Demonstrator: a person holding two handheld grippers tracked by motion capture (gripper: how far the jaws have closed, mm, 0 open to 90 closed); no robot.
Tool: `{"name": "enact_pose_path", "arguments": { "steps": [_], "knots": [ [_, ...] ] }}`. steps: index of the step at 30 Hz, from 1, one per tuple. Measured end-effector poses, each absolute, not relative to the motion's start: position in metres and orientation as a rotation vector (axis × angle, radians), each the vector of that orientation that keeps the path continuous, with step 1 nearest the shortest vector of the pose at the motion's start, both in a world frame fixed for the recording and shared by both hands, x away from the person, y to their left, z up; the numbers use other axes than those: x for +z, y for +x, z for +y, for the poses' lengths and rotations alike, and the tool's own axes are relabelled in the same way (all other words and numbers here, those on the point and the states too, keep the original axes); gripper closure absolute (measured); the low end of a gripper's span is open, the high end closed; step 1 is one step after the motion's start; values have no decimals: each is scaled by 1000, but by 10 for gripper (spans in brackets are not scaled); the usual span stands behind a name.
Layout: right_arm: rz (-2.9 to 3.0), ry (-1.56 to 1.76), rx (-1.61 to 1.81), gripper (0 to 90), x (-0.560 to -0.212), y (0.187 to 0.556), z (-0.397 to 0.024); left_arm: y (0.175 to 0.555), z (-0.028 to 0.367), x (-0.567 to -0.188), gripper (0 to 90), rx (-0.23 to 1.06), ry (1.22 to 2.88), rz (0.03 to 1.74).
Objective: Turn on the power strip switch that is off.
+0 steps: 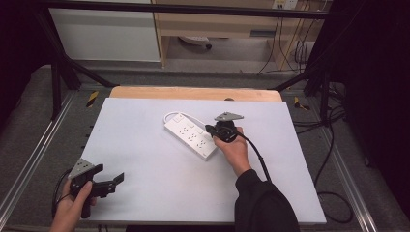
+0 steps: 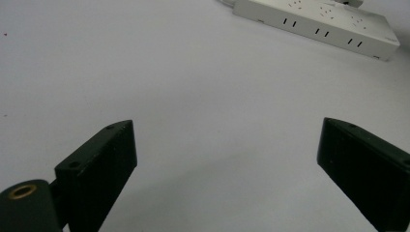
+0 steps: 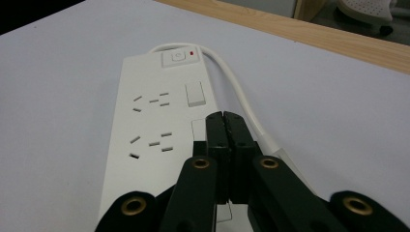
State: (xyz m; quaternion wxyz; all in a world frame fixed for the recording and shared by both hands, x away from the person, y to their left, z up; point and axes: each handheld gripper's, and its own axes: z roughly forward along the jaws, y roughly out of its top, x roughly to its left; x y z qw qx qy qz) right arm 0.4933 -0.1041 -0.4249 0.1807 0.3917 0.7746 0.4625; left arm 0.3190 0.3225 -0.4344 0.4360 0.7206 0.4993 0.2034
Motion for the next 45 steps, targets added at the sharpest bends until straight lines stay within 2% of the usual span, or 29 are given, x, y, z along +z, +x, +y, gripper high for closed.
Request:
{"name": "enact_pose_path", "arguments": {
  "steps": [45],
  "knots": [
    [2229,1117,1262,900,-443,491,-100,319,323,-434,69,510,1793,1243]
  ]
}}
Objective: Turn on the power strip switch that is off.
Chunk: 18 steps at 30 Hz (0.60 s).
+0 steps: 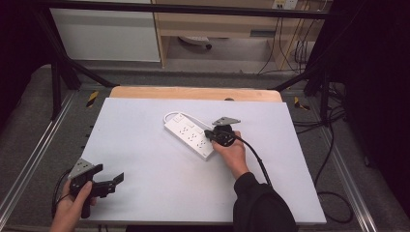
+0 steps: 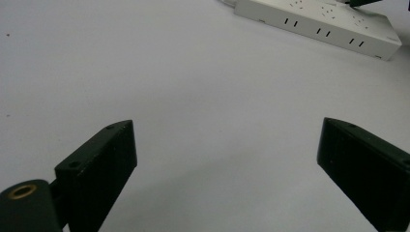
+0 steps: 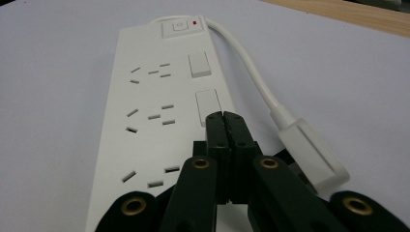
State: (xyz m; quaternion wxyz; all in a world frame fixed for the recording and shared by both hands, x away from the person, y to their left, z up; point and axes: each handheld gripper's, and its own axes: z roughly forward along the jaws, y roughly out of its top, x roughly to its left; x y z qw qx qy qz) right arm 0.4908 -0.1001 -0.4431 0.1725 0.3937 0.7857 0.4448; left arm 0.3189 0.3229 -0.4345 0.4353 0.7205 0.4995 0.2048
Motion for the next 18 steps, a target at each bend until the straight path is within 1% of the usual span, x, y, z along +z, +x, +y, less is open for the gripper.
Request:
{"name": "enact_pose_path", "arguments": {
  "steps": [18],
  "knots": [
    [2231,1118,1271,900,-444,490,-100,319,323,-435,69,510,1796,1243]
  ]
}}
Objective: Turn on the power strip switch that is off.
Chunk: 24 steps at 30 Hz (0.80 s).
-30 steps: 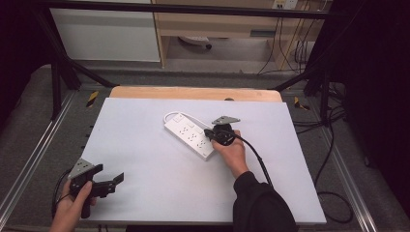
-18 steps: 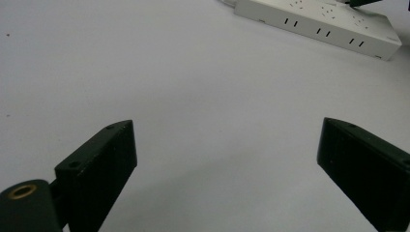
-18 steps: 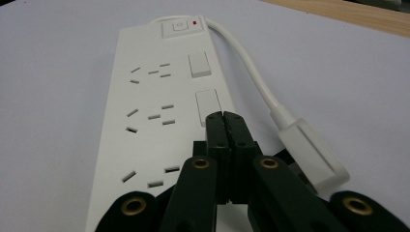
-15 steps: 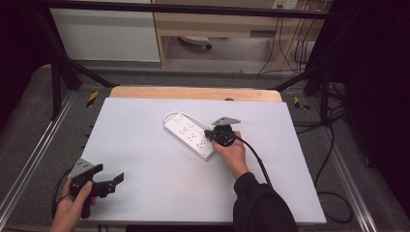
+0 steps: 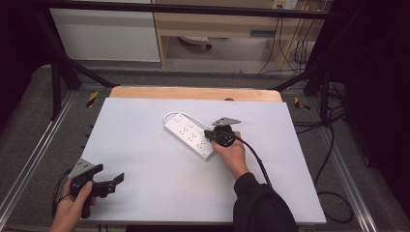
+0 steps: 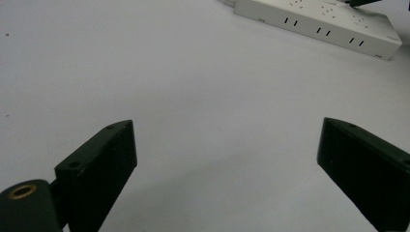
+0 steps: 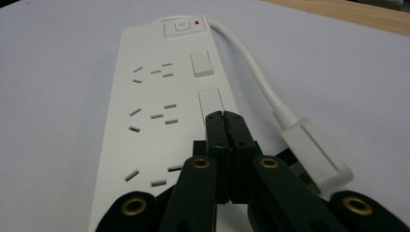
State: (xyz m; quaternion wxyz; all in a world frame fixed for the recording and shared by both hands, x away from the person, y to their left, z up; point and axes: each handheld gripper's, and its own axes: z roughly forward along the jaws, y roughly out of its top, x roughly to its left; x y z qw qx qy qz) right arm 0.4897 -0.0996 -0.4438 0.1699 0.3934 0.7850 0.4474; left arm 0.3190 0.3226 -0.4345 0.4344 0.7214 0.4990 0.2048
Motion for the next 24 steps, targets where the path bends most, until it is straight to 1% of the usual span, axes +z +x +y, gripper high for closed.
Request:
{"name": "enact_pose_path", "arguments": {
  "steps": [24],
  "knots": [
    [2239,1115,1265,900,-445,491,-98,319,323,-435,69,511,1798,1243]
  ]
}}
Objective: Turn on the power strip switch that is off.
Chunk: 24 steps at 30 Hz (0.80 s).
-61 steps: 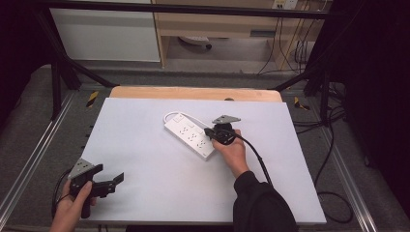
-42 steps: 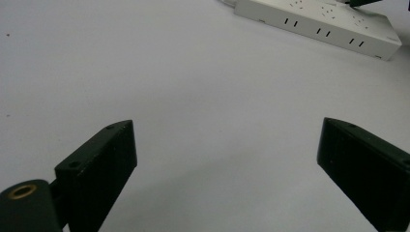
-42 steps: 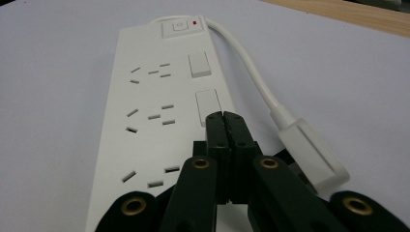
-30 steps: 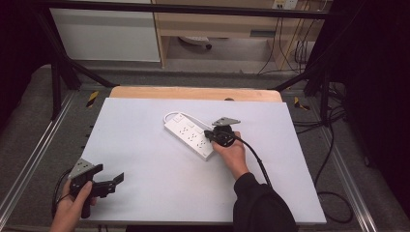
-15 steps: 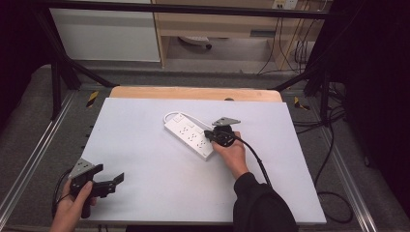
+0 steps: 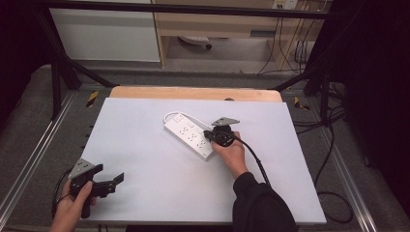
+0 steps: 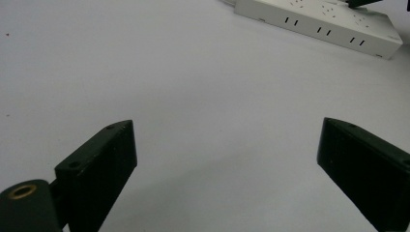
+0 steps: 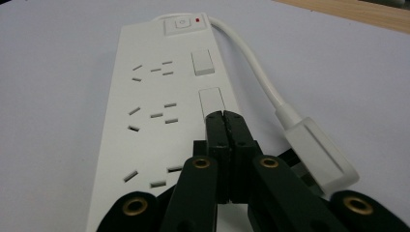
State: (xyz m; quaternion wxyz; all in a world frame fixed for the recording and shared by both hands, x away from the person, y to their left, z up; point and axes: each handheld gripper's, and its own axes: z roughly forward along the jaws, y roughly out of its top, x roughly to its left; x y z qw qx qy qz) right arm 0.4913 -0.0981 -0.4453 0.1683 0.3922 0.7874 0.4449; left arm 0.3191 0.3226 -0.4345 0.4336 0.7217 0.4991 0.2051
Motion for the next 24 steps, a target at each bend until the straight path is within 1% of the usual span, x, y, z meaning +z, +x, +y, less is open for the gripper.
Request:
{"name": "enact_pose_path", "arguments": {
  "steps": [4,12,14,15,17,18,19,20,21,22,24],
  "knots": [
    [2245,1122,1268,900,-444,492,-99,319,323,-435,69,510,1797,1245],
    [2203,1105,1299,900,-431,493,-103,319,323,-434,69,512,1795,1245],
    [2197,1106,1294,883,-428,492,-104,319,323,-434,69,512,1795,1246],
    [2191,1102,1296,869,-427,492,-104,319,323,-434,69,512,1795,1246],
    [2174,1110,1297,805,-424,492,-105,319,323,-435,69,512,1796,1247],
    [2174,1110,1297,805,-424,492,-105,319,323,-434,69,512,1796,1247],
    [2161,1121,1302,770,-421,492,-107,319,323,-435,69,512,1796,1247],
    [2161,1121,1302,770,-421,492,-107,319,323,-435,69,512,1796,1247],
    [2157,1126,1301,744,-420,492,-108,319,323,-435,69,511,1796,1247],
    [2155,1124,1298,703,-419,493,-108,319,323,-435,69,511,1797,1247],
    [2159,1142,1302,590,-418,494,-109,319,323,-435,69,511,1796,1247]
  ]
}}
